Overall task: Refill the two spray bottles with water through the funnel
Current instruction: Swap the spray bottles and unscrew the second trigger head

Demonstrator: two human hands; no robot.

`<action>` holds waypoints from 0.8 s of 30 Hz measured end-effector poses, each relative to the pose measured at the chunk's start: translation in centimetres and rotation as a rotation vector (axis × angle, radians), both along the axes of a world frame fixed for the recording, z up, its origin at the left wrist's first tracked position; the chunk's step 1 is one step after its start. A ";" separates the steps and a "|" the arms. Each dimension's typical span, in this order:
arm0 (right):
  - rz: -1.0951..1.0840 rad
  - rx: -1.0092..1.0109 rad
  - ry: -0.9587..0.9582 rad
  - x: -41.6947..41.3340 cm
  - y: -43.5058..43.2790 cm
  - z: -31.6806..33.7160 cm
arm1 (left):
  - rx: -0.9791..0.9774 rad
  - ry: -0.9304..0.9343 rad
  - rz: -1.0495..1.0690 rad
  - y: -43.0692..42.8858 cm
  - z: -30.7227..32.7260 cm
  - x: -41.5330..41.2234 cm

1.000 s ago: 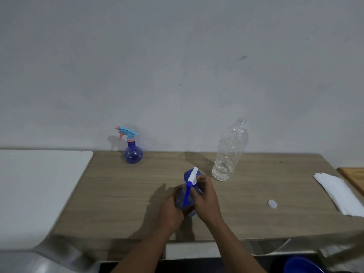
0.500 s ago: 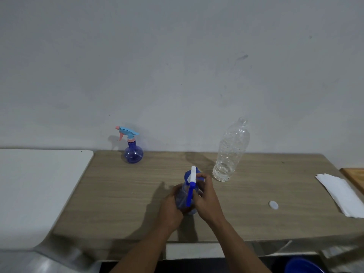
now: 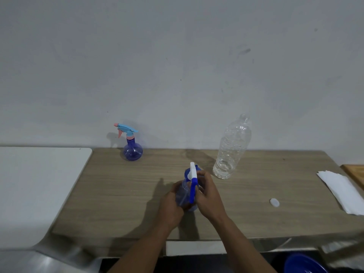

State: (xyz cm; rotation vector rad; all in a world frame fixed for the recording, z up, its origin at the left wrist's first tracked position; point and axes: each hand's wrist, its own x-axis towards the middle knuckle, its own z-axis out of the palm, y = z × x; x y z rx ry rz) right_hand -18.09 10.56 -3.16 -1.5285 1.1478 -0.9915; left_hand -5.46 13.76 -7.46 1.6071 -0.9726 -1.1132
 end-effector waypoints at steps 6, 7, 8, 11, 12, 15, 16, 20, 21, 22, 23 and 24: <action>0.003 -0.055 0.057 0.0 -0.3 0.7 | -0.088 -0.232 -0.051 0.4 0.4 0.3; -0.001 -0.053 0.057 0.0 -0.1 0.8 | -0.084 -0.266 -0.061 0.4 0.5 0.3; -0.003 -0.052 0.055 0.0 0.0 0.8 | -0.058 -0.267 -0.067 0.2 0.3 0.4; -0.031 -0.064 0.030 0.0 0.3 1.3 | -0.022 -0.320 -0.125 -0.1 0.0 0.3; -0.044 -0.075 0.013 0.1 0.4 1.7 | -0.026 -0.313 -0.160 -0.2 -0.1 0.2; -0.091 -0.100 -0.002 0.4 0.3 3.5 | -0.056 -0.296 -0.106 0.0 0.7 -0.2; -0.113 -0.106 -0.004 0.5 0.1 4.1 | -0.088 -0.227 -0.099 0.2 0.2 0.0; -0.181 -0.160 -0.096 0.6 -0.2 7.0 | -0.059 -0.103 -0.016 0.2 0.4 0.0; -0.175 -0.176 -0.120 0.5 -0.3 7.9 | -0.086 -0.176 -0.066 0.6 0.7 0.4; -0.168 -0.196 -0.120 0.4 -0.5 8.7 | -0.076 -0.144 -0.102 -0.1 -0.3 0.4; -0.166 -0.227 -0.099 0.4 -0.7 9.5 | -0.062 -0.089 -0.130 -0.1 -0.4 0.6; -0.178 -0.264 -0.067 0.2 -0.9 10.2 | -0.043 0.041 -0.132 -0.3 -0.5 0.6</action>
